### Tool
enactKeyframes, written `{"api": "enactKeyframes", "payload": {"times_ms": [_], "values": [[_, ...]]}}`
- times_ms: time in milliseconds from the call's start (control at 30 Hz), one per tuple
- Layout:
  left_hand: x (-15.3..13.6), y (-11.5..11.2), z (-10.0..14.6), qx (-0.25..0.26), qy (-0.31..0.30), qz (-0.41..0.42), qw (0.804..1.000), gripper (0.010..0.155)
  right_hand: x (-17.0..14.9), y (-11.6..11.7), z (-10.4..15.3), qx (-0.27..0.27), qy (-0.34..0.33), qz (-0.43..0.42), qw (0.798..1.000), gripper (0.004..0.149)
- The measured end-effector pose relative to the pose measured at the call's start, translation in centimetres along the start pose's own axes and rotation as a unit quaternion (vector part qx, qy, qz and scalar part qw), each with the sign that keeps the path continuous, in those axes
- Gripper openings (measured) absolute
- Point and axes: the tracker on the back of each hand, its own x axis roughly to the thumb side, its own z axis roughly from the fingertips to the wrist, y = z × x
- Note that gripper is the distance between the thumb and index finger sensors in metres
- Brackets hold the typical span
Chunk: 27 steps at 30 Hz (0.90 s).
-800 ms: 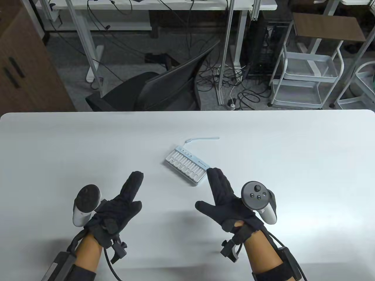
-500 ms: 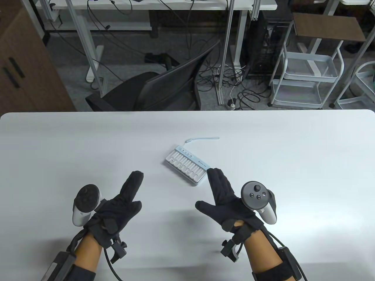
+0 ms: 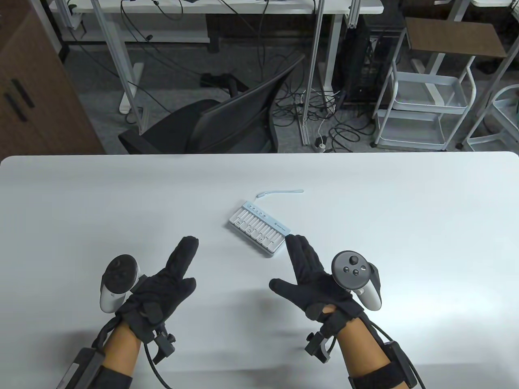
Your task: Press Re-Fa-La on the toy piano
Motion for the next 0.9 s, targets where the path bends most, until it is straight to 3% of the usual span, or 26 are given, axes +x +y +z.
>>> {"api": "enactKeyframes", "payload": {"times_ms": [233,533,700,900], "values": [[0.0,0.0,0.0,0.002,0.004,0.002,1.000,0.093,1.9,-1.2,-2.8,-0.054,0.043,0.065,0.996,0.096],[0.0,0.1,0.0,0.003,0.002,0.004,1.000,0.093,3.0,-2.2,-11.8,-0.052,0.153,0.200,0.966,0.098],[0.1,0.1,0.0,0.003,0.002,0.007,1.000,0.093,1.2,-1.3,-16.2,-0.036,0.220,0.234,0.946,0.100],[0.0,0.2,0.0,0.005,0.002,0.010,1.000,0.093,-2.1,-0.3,-19.0,-0.025,0.283,0.242,0.928,0.102]]}}
